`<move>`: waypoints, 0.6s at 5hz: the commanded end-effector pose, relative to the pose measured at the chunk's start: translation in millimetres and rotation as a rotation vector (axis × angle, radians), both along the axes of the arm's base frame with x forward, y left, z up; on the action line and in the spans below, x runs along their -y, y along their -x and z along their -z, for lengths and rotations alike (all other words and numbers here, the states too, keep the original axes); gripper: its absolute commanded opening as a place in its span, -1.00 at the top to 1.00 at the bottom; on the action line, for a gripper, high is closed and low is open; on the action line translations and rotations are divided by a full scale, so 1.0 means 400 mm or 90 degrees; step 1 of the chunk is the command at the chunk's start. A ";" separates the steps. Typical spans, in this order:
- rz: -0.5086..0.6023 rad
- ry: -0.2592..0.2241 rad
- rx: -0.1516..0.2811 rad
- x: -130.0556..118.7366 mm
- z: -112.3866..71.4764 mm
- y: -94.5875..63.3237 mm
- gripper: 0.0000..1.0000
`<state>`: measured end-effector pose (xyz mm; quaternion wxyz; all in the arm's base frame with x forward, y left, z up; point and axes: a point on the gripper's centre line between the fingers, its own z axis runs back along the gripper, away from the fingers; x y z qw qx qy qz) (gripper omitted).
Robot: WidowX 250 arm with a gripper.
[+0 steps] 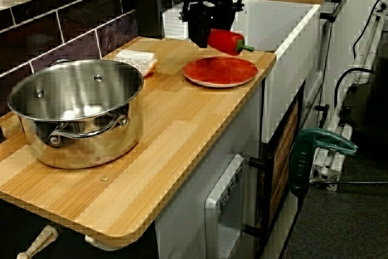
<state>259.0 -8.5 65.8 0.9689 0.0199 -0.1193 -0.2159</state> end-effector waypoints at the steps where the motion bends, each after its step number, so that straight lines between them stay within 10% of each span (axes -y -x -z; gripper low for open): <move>1: -0.006 -0.016 0.004 -0.010 0.026 0.030 1.00; 2: -0.011 -0.018 0.002 -0.012 0.030 0.032 -0.63; 3: -0.013 -0.021 -0.003 -0.012 0.038 0.031 -1.00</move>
